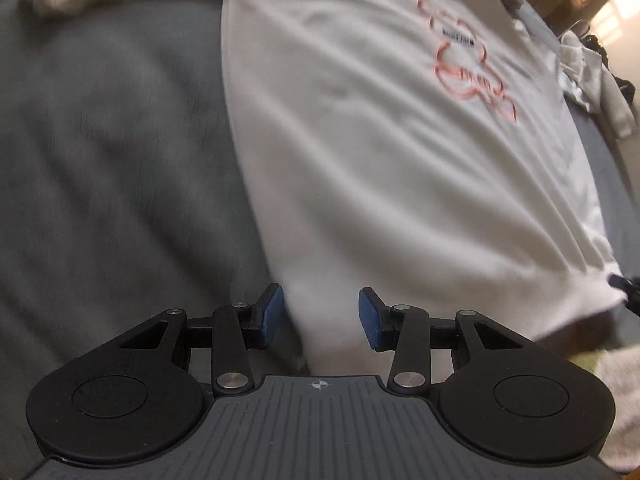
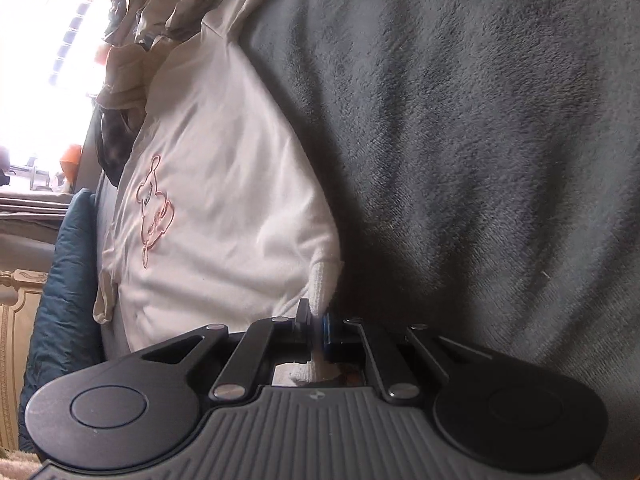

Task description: Fold clothes

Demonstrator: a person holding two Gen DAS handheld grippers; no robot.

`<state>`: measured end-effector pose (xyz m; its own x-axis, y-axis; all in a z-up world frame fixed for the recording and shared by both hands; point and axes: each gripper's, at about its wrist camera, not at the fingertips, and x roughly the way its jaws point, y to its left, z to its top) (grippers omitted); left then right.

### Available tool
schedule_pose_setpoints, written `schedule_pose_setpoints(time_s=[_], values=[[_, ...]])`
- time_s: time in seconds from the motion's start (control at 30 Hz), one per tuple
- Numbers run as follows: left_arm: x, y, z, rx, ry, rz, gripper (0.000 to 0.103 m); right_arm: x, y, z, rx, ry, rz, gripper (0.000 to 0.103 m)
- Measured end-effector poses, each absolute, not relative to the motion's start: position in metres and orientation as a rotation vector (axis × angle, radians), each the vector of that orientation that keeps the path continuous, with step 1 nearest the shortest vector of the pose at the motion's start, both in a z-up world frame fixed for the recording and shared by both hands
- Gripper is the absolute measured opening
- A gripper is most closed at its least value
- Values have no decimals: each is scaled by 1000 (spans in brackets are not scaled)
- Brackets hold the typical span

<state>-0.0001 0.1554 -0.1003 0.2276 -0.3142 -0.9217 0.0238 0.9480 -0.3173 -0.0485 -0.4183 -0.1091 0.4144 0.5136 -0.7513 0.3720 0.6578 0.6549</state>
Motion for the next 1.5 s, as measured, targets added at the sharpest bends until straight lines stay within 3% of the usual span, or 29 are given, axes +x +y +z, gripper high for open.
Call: schedule_pose_setpoints(time_s=[0.3, 0.43, 0.57, 0.87, 1.3, 1.4, 1.47, 1.5], values=[[-18, 148, -117, -314, 1410, -264, 36, -48, -414, -107, 911, 1166, 108, 5], [-24, 145, -119, -344, 1428, -272, 8, -49, -410, -106, 893, 1164, 98, 5], [-31, 132, -117, -274, 1404, -262, 3, -46, -407, -104, 853, 1173, 101, 5], [-30, 136, -69, -118, 1460, -328, 2, -37, -397, -66, 655, 1279, 183, 5], [-19, 130, -101, -64, 1553, -330, 2, -18, -377, -86, 506, 1366, 168, 5], [-18, 128, -105, -36, 1540, -349, 6, -18, -371, -85, 417, 1364, 154, 14], [-20, 127, -99, 5, 1532, -374, 15, -21, -376, -77, 341, 1369, 140, 43], [-20, 130, -95, 21, 1532, -381, 19, -24, -381, -68, 290, 1356, 130, 44]])
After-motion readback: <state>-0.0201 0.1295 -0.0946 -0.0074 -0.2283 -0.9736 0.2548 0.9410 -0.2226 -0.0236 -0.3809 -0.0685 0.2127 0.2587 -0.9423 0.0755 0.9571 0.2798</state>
